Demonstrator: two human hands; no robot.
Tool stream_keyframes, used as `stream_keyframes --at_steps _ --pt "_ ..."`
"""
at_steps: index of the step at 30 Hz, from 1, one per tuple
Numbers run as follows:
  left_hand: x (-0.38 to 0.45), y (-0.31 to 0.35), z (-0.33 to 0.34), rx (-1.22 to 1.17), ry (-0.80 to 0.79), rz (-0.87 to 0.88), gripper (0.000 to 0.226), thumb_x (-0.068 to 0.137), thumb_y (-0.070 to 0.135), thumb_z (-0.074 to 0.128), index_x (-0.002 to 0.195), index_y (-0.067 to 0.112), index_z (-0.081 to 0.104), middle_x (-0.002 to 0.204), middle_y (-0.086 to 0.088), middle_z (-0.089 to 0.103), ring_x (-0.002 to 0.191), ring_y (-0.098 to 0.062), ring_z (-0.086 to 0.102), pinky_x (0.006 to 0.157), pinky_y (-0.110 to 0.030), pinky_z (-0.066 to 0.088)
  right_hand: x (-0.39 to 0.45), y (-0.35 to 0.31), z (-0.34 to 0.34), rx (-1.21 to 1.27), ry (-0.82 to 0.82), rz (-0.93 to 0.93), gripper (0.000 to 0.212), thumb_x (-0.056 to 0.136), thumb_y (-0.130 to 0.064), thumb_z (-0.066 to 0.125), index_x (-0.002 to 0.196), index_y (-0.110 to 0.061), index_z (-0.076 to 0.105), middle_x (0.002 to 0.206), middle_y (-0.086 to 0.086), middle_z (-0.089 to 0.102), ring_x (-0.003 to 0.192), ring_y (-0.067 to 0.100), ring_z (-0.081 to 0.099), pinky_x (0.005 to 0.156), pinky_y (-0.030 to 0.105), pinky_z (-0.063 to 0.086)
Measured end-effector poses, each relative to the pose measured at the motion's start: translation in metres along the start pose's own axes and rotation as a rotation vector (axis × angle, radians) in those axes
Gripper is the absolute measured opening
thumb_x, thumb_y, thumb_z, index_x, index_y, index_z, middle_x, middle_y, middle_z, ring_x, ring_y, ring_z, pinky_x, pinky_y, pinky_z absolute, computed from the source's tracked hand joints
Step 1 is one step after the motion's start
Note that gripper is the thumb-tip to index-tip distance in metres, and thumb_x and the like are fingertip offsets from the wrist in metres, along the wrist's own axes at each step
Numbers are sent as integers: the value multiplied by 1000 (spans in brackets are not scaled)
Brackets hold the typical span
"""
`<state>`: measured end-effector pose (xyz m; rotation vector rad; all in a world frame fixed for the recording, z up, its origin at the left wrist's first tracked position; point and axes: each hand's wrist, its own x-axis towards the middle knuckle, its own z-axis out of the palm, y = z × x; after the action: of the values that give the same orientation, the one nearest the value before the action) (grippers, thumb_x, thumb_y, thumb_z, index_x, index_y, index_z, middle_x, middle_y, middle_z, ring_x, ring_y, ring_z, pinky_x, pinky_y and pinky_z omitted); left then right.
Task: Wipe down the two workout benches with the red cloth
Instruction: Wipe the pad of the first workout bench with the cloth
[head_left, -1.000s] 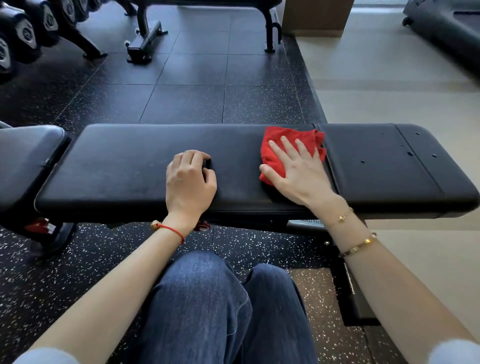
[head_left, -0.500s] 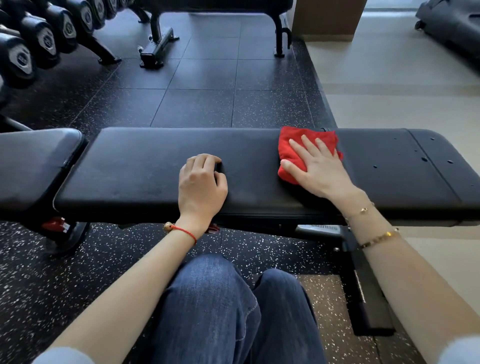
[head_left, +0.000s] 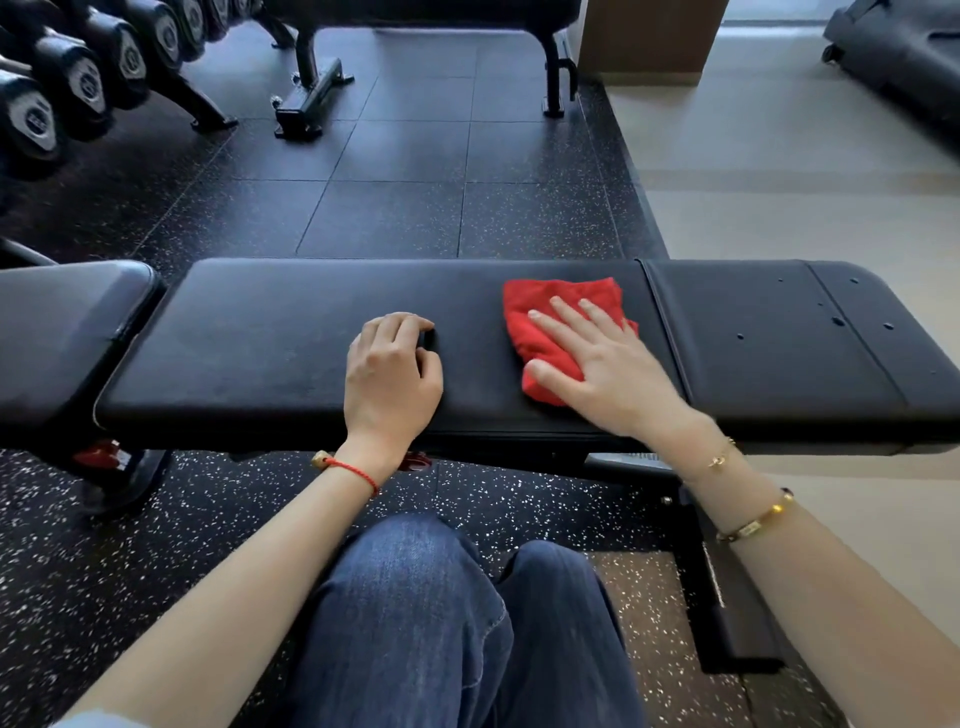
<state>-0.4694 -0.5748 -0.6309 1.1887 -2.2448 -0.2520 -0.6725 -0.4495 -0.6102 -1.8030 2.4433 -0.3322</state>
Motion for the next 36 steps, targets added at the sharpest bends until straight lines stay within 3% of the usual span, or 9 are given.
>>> stream_keyframes --at_steps 4,6,13,17,22,25,29,36 --pt "1 4 0 32 1 -13 27 86 12 53 110 14 65 114 -1 64 113 -25 53 100 -38 40 45 36 -11 -61 -43 222 68 93 -68 30 153 -39 20 164 -5 8 151 24 5 121 47 2" --pt "2 5 -1 33 1 -20 26 85 12 53 108 14 65 113 -1 65 112 -26 54 99 -38 40 70 29 -8 -99 -65 244 70 92 -70 27 154 -39 15 164 -4 5 151 28 3 120 50 -1" --pt "2 4 0 24 10 -25 25 85 12 55 108 16 66 113 0 66 112 -25 54 99 -38 40 54 -40 8 -58 -39 -11 65 93 -66 31 152 -42 19 163 -8 12 151 23 4 121 47 -4" --pt "1 -1 0 5 14 -11 27 84 11 56 108 16 67 114 2 66 113 -24 54 99 -37 41 5 -26 8 -30 38 -100 62 92 -64 38 150 -43 26 161 -12 20 150 19 10 119 39 1" --pt "1 3 1 38 12 -5 26 85 13 54 108 15 66 112 -1 65 111 -25 54 97 -38 42 26 34 -11 -16 -17 161 67 92 -67 35 152 -41 23 163 -10 14 151 18 7 120 44 4" --pt "1 5 1 50 12 -9 26 85 14 54 107 15 66 111 -1 65 110 -26 55 96 -38 42 60 32 -11 -61 -60 229 74 89 -74 28 153 -39 18 164 -7 8 151 25 4 120 49 1" --pt "2 5 1 42 18 -13 25 84 14 54 106 15 66 110 -1 66 109 -26 55 95 -39 42 74 -13 -3 -75 -74 117 81 84 -80 28 154 -39 16 164 -6 9 151 25 6 120 50 -2" --pt "1 -1 2 7 29 6 26 84 12 55 106 16 67 111 -1 67 110 -25 55 96 -38 41 -8 -43 11 -10 17 -168 78 80 -80 27 150 -45 25 160 -16 22 150 17 12 121 43 5"
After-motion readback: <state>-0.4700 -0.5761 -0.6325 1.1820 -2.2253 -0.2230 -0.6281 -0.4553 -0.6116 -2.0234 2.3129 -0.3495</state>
